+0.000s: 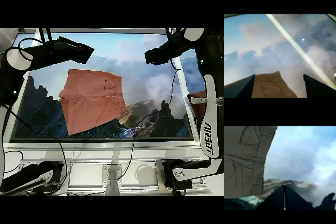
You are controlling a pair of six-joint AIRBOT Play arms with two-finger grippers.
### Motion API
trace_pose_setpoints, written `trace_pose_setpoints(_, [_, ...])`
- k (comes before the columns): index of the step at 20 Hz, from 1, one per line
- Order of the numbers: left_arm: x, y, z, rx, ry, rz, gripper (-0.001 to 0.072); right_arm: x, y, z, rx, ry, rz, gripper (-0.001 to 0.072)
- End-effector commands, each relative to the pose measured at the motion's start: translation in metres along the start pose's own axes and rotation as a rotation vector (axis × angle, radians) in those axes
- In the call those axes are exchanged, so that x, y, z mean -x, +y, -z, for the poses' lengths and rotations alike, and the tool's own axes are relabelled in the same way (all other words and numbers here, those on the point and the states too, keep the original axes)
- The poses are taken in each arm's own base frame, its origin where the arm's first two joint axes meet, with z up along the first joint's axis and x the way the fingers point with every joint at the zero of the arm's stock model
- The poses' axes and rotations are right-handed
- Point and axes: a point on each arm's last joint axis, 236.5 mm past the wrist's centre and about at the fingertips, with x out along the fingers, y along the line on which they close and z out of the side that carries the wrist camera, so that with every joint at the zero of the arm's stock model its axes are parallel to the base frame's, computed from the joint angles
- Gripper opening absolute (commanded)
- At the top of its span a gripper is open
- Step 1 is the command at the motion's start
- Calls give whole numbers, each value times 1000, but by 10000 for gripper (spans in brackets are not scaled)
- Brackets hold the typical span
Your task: Fold the clothes and pants, and hang the long-sleeved shirts on hangers.
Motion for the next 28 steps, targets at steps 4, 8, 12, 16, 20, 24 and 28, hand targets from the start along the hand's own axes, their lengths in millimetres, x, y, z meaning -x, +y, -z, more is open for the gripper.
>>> trace_pose_setpoints(4, [0, 1, 0, 0, 1, -1, 708, 1, 0, 0, 1, -2, 0, 23])
trace_pose_setpoints(8, [0, 1, 0, 0, 1, -1, 708, 1, 0, 0, 1, -2, 0, 23])
trace_pose_setpoints(12, [0, 1, 0, 0, 0, -1, 708, 1, 0, -1, 0, -3, 0, 23])
trace_pose_setpoints(16, [0, 1, 0, 0, 0, -1, 708, 1, 0, -16, 0, -67, 0, 23])
trace_pose_setpoints(20, [2, 8, 19, -43, 82, -17, 708, 3, 4, -31, -4, -132, -14, 23])
trace_pose_setpoints(24, [37, 27, 50, -159, 260, -130, 570, 28, -6, -31, 33, -166, 20, 23])
trace_pose_setpoints(28, [116, 74, 14, -261, 213, -439, 438, 92, -56, -29, -2, -270, 147, 23])
